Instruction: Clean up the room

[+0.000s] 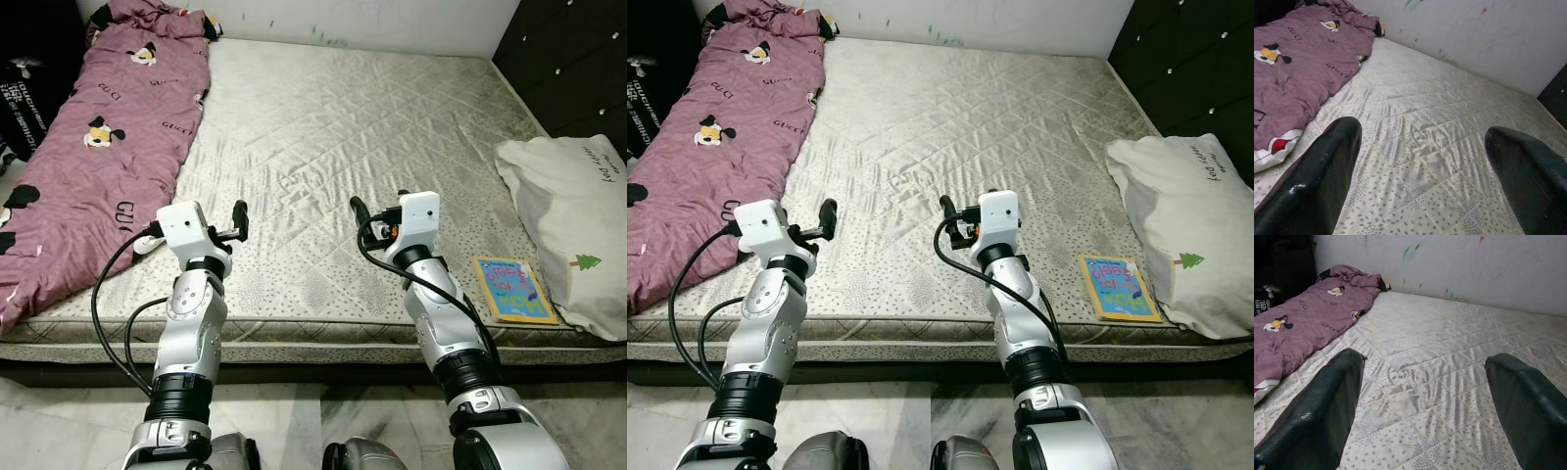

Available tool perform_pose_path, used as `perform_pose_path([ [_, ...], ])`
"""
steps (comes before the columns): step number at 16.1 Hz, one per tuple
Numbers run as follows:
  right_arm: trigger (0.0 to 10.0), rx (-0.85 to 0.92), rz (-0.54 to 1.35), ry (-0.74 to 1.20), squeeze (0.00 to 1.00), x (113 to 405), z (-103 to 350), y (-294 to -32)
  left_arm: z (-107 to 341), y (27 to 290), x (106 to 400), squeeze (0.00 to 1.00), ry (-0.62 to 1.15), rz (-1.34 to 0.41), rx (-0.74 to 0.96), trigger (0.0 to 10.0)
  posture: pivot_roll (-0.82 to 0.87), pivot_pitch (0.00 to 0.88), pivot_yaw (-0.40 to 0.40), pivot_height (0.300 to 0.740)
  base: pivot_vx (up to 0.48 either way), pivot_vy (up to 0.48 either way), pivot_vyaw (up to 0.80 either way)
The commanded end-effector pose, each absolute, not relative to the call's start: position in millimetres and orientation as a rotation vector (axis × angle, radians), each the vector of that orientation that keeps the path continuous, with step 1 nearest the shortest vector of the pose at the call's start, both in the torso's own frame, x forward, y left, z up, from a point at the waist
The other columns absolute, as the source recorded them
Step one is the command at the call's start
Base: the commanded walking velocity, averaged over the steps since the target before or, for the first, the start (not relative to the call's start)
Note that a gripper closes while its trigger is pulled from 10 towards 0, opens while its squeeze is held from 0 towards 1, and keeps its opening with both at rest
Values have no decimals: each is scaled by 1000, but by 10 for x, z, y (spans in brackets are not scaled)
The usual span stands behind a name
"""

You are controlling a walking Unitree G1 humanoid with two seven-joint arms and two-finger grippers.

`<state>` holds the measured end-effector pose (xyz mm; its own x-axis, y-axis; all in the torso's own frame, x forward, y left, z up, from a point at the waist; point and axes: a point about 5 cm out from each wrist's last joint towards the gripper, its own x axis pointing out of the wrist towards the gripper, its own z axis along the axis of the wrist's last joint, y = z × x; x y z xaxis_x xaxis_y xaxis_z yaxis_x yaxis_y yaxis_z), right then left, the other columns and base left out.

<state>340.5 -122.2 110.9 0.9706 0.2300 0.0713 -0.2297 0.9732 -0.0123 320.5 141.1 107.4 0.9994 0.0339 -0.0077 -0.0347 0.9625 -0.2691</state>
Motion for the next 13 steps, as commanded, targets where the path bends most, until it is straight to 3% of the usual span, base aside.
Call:
perform_pose_path([
  [1, 10000, -11, 220, -81, 0, 3418, 1133, -1260, 1093, 1395, 3194, 0, -10, 26, -277, 10000, -17, 60, -68, 740, 255, 0, 0],
  [13, 10000, -12, 218, -78, 0, 3421, 1130, -1256, 1079, 1392, 3191, 0, 3, 22, -276, 10000, -18, 68, -66, 740, 263, 0, 0],
])
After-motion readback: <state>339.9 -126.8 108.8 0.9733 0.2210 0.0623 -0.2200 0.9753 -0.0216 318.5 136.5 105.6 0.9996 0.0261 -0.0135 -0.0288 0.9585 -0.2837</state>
